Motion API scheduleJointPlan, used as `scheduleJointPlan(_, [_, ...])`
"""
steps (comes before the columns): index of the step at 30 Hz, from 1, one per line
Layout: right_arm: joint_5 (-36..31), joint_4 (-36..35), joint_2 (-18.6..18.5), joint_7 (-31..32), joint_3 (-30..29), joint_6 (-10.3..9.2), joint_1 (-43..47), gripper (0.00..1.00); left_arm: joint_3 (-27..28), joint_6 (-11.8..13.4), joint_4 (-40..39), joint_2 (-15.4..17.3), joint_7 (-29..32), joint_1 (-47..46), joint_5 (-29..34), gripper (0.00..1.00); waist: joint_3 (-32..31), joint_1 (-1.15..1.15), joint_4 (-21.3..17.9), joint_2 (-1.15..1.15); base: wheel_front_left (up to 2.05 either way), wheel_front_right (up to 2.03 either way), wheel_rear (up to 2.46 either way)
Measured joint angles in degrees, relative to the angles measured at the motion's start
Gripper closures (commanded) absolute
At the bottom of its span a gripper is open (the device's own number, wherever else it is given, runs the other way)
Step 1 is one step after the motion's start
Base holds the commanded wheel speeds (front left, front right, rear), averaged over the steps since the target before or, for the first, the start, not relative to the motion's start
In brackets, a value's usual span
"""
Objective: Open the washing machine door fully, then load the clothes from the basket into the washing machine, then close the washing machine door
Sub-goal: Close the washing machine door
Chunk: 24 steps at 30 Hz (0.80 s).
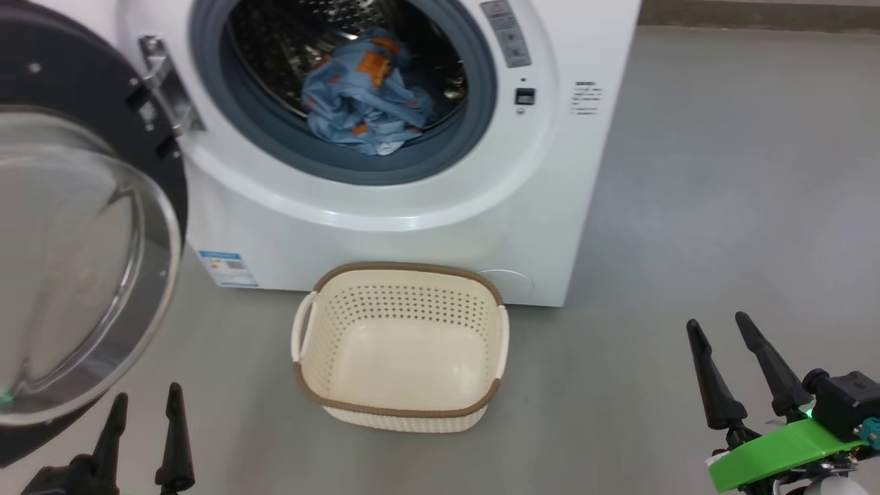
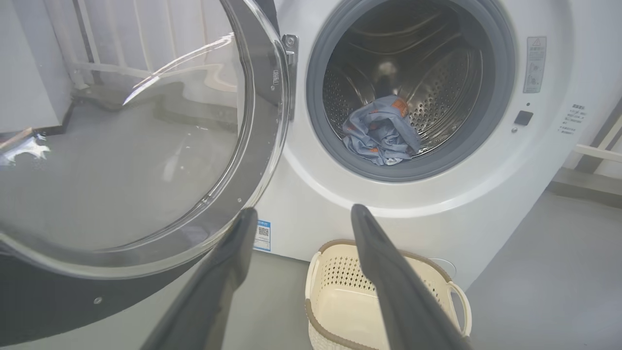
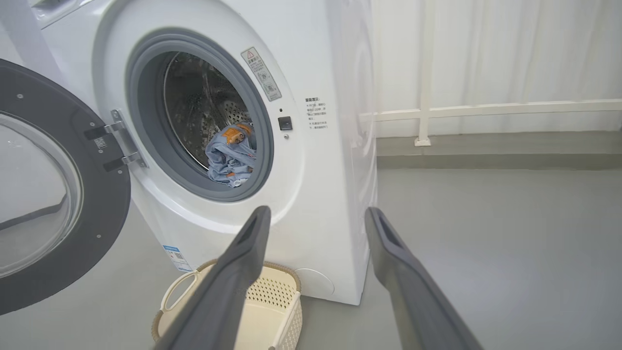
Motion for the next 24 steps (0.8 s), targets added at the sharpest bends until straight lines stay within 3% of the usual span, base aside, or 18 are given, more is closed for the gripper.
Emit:
scheduleJointPlan(14, [0.01,0.01,-1.21,0.0,4.24,0.0,-0.7,0.0,1.37,0.01,-0.81,-1.66,0.0,1.75,-0.09,0.0,-0.06,0.0,13.86,0.0,0.0,0.0,0.0])
scheduleJointPlan(24, [0.21,0.19,-2.15,0.0,6.23,0.0,-2.35,0.0,3.45,0.01,-1.99,-2.22,0.0,2.6,-0.62,0.0,0.42,0.0,21.44,0.0,0.0,0.0,0.0])
